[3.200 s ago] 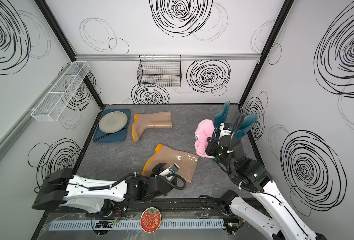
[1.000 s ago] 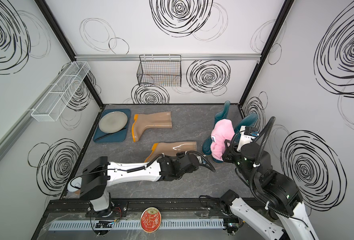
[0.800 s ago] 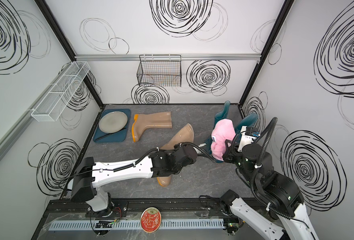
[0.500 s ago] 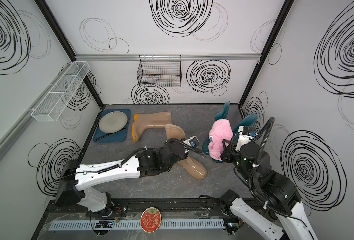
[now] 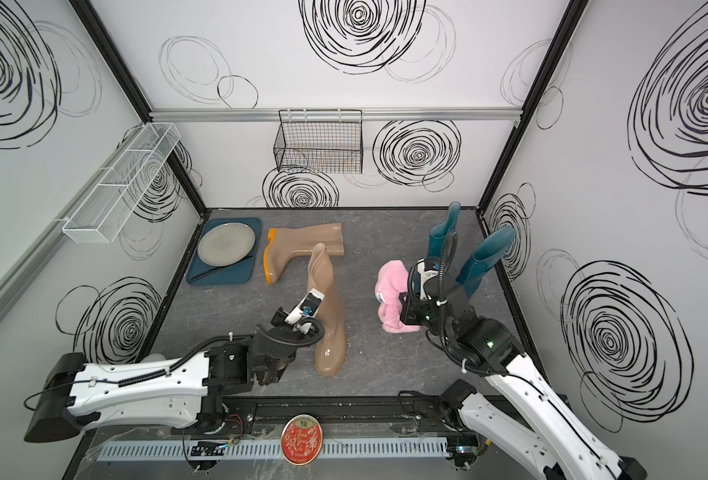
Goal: Wipe the rubber boots with a cloth
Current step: Adjust the rubber boot at the center of the board, then wipe the dirt off the rubber boot.
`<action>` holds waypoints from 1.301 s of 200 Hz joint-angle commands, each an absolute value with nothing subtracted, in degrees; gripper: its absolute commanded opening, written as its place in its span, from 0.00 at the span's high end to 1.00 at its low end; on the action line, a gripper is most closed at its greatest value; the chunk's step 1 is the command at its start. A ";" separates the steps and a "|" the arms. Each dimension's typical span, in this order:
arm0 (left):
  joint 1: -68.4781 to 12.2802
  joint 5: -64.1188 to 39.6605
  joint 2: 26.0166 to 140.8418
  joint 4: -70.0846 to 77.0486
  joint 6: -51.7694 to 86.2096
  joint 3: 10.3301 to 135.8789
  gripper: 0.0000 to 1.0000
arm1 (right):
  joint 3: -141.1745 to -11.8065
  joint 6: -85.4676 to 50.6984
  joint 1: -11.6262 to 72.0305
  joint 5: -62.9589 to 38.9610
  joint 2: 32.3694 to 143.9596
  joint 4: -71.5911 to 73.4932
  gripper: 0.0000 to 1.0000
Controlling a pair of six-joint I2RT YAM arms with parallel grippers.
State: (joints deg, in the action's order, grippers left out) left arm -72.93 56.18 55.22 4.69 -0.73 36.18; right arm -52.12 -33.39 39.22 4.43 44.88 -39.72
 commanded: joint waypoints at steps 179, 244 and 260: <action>-64.16 48.74 58.26 8.40 40.95 14.03 1.00 | -68.16 -31.65 46.36 0.87 92.60 -14.98 1.00; -60.73 44.31 68.05 25.89 36.12 11.24 1.00 | -70.53 -31.00 48.45 7.58 104.78 -20.64 1.00; -59.58 43.44 68.44 27.88 35.60 10.67 1.00 | -64.41 -32.40 49.04 9.28 100.80 -19.31 1.00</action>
